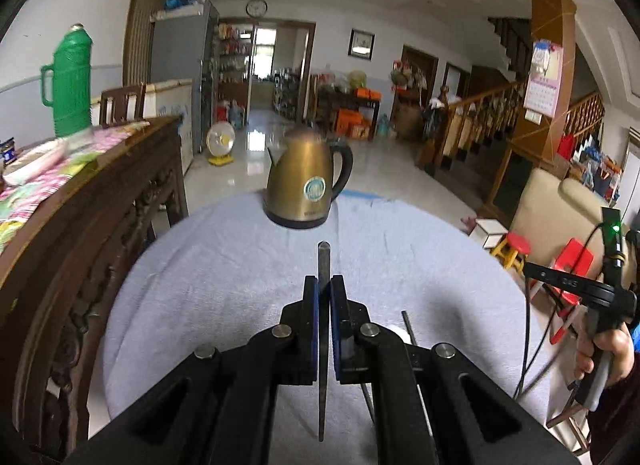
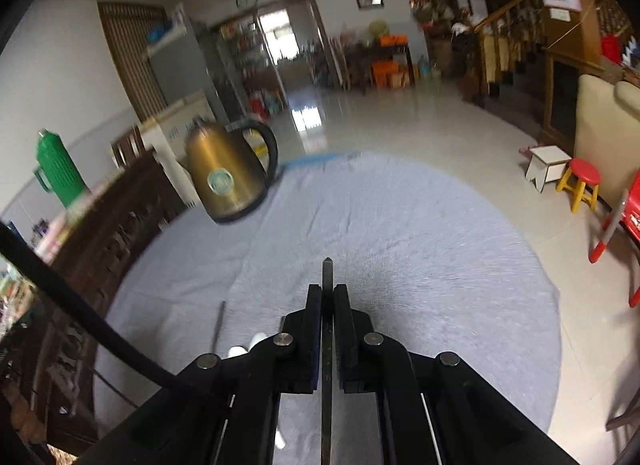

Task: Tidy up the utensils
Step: 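Lift both held chopsticks and carry them over the dark holder, then lower both chopsticks into the dark holder and open both tools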

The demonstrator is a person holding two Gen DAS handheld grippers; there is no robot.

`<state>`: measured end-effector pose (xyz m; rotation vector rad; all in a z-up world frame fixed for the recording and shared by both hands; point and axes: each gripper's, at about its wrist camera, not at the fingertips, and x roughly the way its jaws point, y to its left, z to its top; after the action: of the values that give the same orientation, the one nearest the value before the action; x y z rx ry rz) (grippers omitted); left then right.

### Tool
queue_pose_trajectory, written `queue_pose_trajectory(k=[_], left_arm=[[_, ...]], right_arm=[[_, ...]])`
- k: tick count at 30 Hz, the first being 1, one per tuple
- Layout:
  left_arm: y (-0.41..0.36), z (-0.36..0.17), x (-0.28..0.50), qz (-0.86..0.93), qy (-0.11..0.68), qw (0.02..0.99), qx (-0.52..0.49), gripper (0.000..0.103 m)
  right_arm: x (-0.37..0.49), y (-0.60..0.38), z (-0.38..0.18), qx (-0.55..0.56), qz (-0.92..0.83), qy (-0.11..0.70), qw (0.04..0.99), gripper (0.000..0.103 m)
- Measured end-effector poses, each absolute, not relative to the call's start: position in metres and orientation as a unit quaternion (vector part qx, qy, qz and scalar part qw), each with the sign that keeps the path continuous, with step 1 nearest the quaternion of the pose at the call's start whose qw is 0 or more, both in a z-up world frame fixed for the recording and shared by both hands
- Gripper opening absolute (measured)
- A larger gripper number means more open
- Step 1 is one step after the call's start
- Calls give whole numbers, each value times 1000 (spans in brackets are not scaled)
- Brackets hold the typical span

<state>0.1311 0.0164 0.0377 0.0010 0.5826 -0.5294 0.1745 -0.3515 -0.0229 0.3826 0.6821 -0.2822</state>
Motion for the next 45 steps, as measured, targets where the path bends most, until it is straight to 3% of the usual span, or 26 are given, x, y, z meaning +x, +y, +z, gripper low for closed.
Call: queue_pose_trajectory(k=[13,20,29,37,45], left_arm=[[39,69,75,-272,234,933,-22,6],[32,89,52,-301,203,931,-36,6],[10,92,45,-330,198,922,-50,6],[-8,75,47,-338,222,913,-44,6],[-11,64,47,-334,233,912,-47,6]], right_arm=[[74,-298,46,196,-95,209,953,6],[60,-267,66,188,-78,147,968,6],[63,-233,65,163,-87,60,981,6],[67,-199,58,91,-88,25,992,6],[73,-188,55,116,-68,2,991,6]])
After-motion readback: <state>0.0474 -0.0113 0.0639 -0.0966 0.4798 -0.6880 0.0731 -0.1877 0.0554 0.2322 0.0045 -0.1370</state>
